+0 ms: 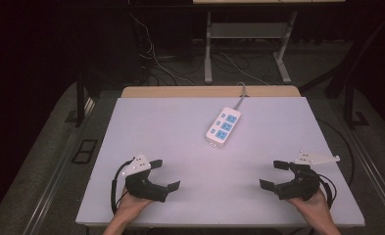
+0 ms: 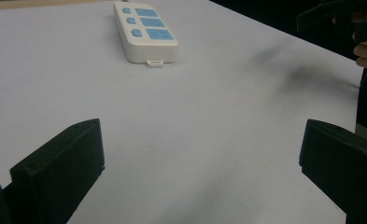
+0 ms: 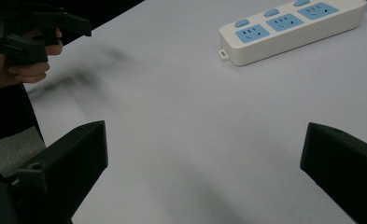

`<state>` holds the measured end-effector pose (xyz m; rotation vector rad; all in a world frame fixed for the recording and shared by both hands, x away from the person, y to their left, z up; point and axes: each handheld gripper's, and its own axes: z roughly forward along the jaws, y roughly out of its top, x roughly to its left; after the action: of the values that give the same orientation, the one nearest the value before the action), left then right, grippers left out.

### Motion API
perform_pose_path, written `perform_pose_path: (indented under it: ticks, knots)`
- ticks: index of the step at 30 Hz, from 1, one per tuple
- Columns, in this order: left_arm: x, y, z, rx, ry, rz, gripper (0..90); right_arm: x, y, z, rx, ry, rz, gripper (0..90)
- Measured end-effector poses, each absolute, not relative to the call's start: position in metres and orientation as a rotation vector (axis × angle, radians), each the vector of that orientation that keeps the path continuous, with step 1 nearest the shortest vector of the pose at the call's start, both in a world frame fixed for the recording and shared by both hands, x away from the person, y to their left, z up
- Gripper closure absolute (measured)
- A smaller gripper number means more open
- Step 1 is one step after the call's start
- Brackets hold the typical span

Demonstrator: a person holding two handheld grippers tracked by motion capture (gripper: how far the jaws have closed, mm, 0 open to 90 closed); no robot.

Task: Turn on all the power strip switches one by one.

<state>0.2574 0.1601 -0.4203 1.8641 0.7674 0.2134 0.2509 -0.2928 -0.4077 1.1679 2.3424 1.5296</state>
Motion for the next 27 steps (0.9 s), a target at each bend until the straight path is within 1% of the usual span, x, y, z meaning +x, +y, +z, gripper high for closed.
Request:
perform_pose_path:
  ticks: [27]
  knots:
    - [0.2558,0.1634,-0.4207,1.865,0.775,0.224,0.0,0.2509,-0.2924,-0.4079,1.165,2.394,1.478,0.6]
